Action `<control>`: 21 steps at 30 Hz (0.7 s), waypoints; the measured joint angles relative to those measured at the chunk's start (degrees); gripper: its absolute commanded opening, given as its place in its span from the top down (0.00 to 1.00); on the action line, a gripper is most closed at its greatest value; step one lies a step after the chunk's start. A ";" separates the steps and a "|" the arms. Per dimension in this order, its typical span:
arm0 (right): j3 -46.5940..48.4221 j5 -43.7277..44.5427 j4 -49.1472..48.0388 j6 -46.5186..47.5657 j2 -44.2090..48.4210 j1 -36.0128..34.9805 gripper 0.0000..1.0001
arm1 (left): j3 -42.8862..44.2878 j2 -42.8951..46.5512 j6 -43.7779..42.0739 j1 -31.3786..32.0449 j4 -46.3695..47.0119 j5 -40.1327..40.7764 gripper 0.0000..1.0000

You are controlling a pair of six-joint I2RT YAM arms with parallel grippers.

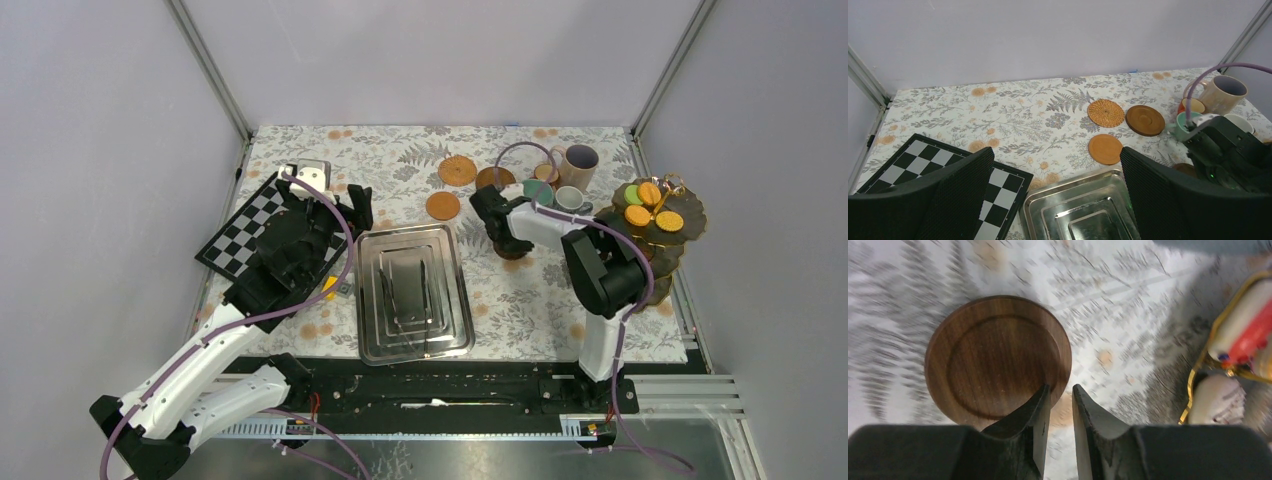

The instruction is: Serve the afternoon tea

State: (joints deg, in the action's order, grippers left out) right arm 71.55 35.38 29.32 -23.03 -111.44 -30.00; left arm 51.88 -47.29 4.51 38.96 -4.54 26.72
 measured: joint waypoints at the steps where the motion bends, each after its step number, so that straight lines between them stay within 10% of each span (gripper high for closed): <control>1: -1.49 0.35 0.79 -0.44 1.09 0.17 0.68 | 0.00 0.00 0.00 0.00 -0.02 -0.02 0.01; 21: -8.70 4.98 2.01 -2.16 5.79 8.15 0.63 | -0.02 0.44 0.07 0.04 0.00 -1.01 0.01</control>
State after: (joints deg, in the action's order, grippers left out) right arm 62.85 40.36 31.33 -25.19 -105.65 -21.85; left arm 51.86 -46.85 4.58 39.00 -4.54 25.71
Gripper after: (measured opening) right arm 0.366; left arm 0.990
